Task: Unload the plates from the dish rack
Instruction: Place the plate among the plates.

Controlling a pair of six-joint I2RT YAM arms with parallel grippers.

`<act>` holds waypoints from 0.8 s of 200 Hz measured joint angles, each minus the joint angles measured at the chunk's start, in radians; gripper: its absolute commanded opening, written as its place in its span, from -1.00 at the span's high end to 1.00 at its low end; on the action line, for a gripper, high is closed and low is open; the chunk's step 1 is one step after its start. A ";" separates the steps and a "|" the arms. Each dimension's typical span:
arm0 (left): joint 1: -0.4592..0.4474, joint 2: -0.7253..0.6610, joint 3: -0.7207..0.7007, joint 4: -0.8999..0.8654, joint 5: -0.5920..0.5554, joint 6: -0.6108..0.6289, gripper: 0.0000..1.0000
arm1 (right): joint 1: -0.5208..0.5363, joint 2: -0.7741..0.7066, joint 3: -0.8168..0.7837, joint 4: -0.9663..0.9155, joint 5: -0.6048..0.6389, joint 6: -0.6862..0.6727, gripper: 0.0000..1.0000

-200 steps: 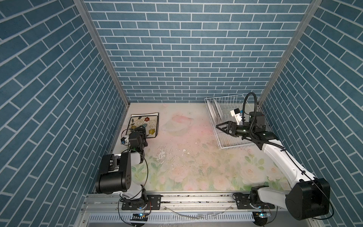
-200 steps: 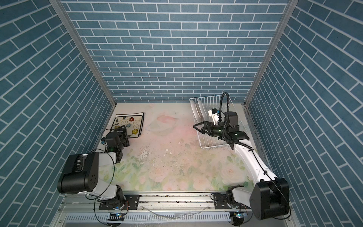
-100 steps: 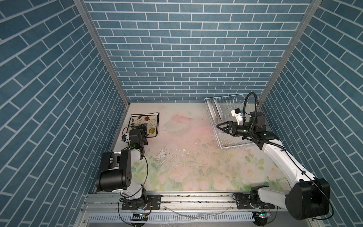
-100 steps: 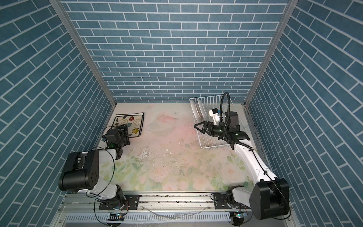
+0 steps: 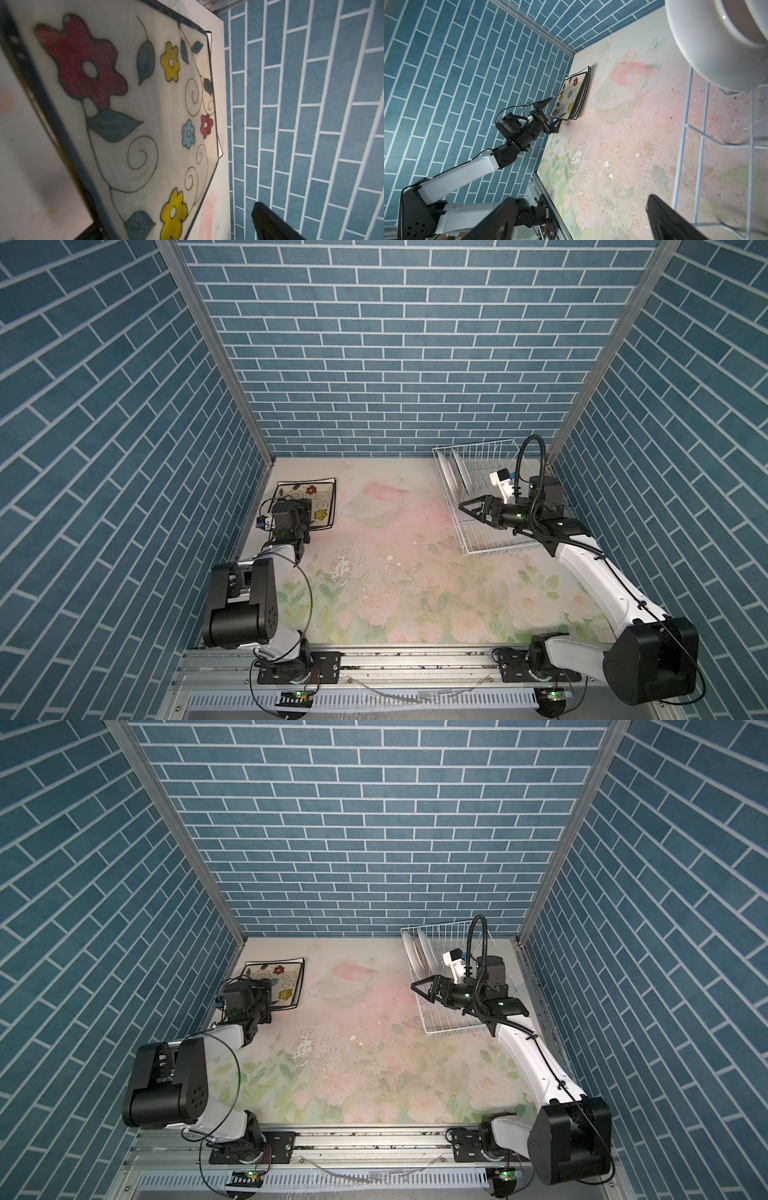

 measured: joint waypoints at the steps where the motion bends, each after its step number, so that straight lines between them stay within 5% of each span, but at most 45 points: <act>1: 0.000 0.000 0.000 0.000 0.000 0.000 -0.99 | 0.000 0.000 0.000 0.000 0.000 0.000 -0.97; 160: -0.002 0.041 0.079 -0.103 0.016 0.003 -0.99 | -0.005 0.000 0.000 0.000 -0.005 -0.005 -0.97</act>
